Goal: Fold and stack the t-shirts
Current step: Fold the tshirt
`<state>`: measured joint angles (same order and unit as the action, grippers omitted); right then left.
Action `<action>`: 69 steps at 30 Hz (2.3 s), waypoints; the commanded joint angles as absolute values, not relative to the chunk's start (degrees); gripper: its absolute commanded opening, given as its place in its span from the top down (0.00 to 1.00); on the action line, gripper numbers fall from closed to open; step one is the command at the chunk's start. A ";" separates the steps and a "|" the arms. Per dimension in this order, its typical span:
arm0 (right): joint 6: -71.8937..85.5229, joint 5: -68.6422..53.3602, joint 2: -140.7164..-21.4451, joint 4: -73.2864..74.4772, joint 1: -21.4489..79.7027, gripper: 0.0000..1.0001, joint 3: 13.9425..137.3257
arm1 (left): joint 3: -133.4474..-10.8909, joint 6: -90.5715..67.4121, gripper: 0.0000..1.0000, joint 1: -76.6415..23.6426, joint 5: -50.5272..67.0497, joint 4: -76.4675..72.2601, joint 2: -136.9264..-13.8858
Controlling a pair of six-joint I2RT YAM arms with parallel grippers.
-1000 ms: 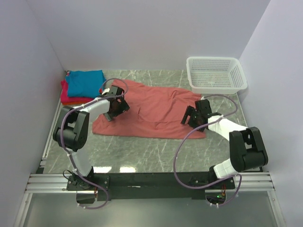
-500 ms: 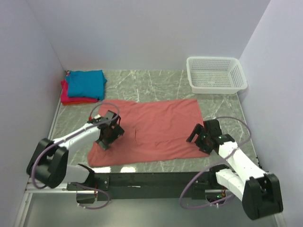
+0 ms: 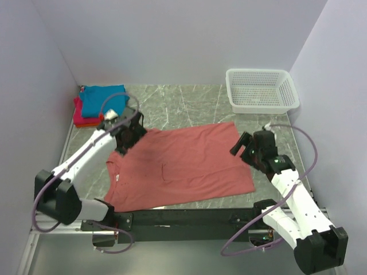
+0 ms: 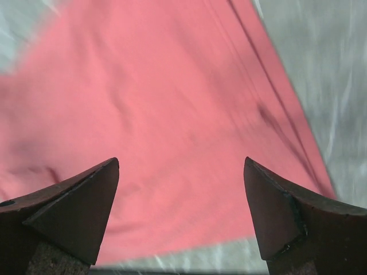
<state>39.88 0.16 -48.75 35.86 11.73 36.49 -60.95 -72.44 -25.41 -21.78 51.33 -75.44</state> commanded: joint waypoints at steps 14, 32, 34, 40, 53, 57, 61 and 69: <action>33.22 8.35 -63.36 27.16 11.51 0.05 47.28 | -105.37 -51.68 0.25 -14.94 -23.65 53.69 -119.60; 31.47 6.50 -71.98 24.35 11.51 0.06 47.90 | -109.43 -53.00 0.48 -13.89 -23.21 56.60 -130.87; 31.11 7.73 -72.68 24.52 11.60 0.06 48.69 | -108.81 -53.00 0.58 -13.80 -22.76 57.04 -130.78; 31.29 10.63 -77.16 24.35 11.43 0.06 55.53 | -102.57 -52.74 0.99 -13.80 -21.18 55.11 -126.92; 34.62 21.08 -99.48 28.56 15.37 0.13 79.44 | -95.37 -51.59 0.99 -13.80 -23.03 46.50 -115.50; 37.44 24.35 -106.33 33.47 17.05 0.15 86.38 | -94.40 -51.77 0.99 -13.80 -23.12 45.97 -114.26; 38.76 26.88 -113.97 37.26 18.89 0.18 93.85 | -94.05 -52.03 0.99 -13.80 -24.26 46.58 -114.26; 40.08 28.04 -124.53 43.33 20.57 0.29 104.58 | -93.34 -52.03 0.99 -13.80 -23.91 45.61 -114.52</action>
